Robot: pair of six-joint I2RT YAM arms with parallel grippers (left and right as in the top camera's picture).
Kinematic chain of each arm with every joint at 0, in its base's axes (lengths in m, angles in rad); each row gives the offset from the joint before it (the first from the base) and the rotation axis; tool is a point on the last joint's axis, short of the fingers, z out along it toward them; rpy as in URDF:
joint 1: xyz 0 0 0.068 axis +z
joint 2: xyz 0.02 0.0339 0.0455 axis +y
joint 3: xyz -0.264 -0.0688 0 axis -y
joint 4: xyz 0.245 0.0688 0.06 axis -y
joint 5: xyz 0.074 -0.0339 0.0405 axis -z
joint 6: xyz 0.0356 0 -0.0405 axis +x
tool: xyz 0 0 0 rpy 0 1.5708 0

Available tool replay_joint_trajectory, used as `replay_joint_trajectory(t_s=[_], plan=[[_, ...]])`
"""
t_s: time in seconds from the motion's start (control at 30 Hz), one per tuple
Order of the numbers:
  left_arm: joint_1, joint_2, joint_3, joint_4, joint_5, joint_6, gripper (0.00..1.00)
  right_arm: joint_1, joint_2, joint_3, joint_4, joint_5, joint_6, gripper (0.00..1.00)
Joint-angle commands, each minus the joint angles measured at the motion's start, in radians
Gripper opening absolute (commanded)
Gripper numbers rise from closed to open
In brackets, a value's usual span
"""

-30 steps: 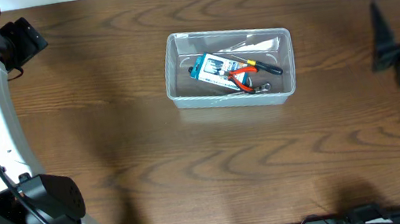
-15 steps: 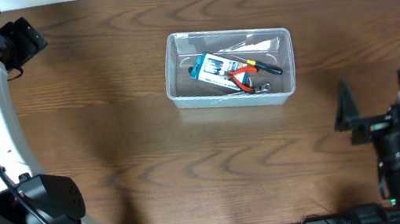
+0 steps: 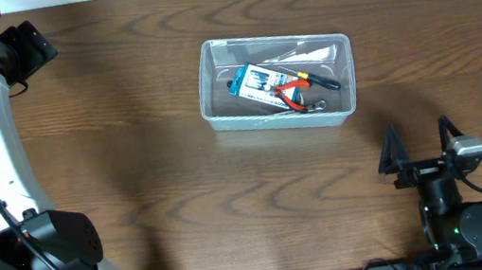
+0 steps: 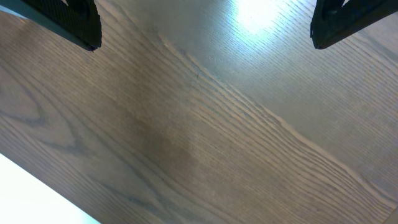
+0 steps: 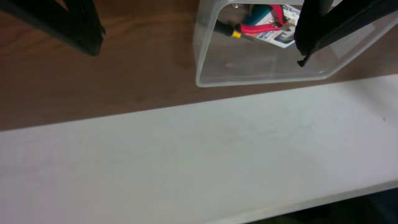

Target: Pack container

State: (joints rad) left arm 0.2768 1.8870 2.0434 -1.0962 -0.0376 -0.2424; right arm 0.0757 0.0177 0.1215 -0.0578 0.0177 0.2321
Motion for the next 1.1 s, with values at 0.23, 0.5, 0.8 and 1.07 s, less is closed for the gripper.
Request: replay_joint_trajectory(t_s=[0.23,0.5,0.8,1.07], plan=[[0.0,0.004,0.005,-0.003,-0.016,0.002,0.98,-0.007,-0.012,-0.076,0.023,-0.019,0.04,0.99],[0.0,0.004,0.005,-0.003,-0.016,0.002,0.98,-0.007,-0.012,-0.116,0.016,-0.026,0.04,0.99],[0.0,0.004,0.005,-0.003,-0.016,0.002,0.98,-0.007,-0.012,-0.116,-0.014,-0.026,0.017,0.99],[0.0,0.004,0.005,-0.003,-0.016,0.002,0.98,-0.007,-0.012,-0.116,-0.014,-0.022,0.014,0.99]])
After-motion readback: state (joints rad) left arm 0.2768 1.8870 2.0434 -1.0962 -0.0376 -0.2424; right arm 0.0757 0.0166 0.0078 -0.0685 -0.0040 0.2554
